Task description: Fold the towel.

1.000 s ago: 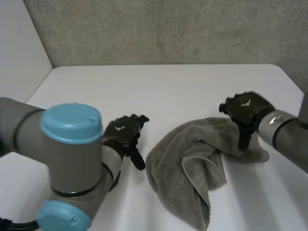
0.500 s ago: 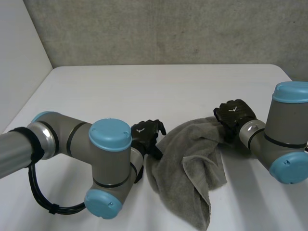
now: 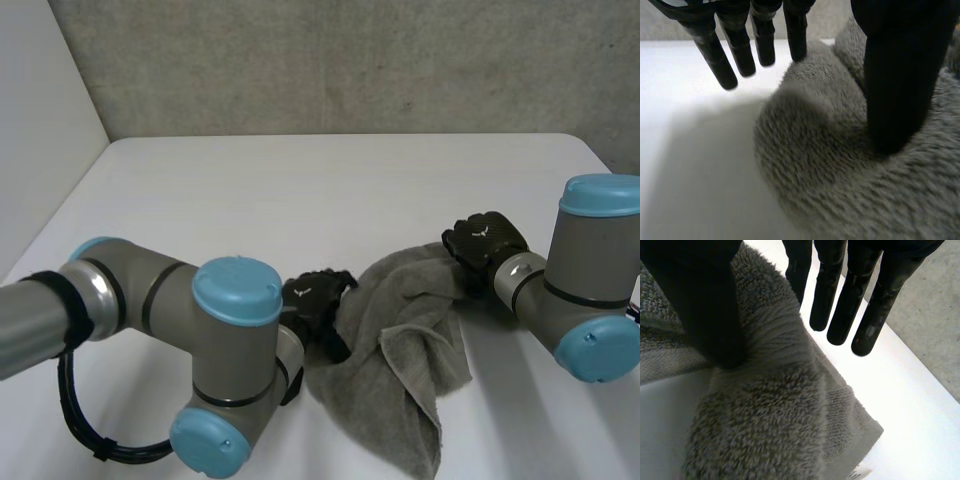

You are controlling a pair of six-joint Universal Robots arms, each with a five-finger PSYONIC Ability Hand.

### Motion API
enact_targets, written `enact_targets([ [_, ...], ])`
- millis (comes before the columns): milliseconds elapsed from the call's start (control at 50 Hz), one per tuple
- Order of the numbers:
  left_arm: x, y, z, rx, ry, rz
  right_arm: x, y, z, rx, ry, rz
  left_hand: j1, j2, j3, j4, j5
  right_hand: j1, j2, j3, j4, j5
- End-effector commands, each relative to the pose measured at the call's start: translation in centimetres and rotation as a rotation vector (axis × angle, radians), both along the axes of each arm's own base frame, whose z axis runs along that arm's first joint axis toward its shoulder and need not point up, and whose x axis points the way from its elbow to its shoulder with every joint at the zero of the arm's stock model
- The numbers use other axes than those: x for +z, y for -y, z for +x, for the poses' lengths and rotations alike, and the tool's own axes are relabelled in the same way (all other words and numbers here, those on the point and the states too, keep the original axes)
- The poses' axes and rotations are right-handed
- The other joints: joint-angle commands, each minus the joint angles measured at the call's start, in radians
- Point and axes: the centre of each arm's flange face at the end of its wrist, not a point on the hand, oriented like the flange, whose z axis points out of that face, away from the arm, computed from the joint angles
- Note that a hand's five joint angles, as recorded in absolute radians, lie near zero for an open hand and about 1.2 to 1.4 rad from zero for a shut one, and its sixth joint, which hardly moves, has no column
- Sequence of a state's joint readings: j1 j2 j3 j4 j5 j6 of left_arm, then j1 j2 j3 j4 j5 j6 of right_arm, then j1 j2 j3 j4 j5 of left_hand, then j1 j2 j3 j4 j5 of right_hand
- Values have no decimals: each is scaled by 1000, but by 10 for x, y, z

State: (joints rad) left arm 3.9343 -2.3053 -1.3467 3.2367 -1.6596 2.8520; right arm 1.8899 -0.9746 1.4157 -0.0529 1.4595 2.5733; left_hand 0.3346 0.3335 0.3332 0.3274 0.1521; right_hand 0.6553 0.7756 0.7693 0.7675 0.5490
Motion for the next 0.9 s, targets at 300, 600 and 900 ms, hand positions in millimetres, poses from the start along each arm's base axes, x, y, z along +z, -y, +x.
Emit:
enact_targets([
  [300,136,73,14,231,-148,-506,176,28,36,56,440,-743,1062,1063,1063,1069,1070,741,621,627,629,673],
  [600,161,37,53,232,-36,-766,101,-12,36,168,164,-358,1062,1063,1063,1069,1070,741,621,627,629,673],
  [900,16,-78,52,-128,363,-193,15,-88,-2,402,-372,141,1062,1063,1063,1069,1070,741,621,627,629,673],
])
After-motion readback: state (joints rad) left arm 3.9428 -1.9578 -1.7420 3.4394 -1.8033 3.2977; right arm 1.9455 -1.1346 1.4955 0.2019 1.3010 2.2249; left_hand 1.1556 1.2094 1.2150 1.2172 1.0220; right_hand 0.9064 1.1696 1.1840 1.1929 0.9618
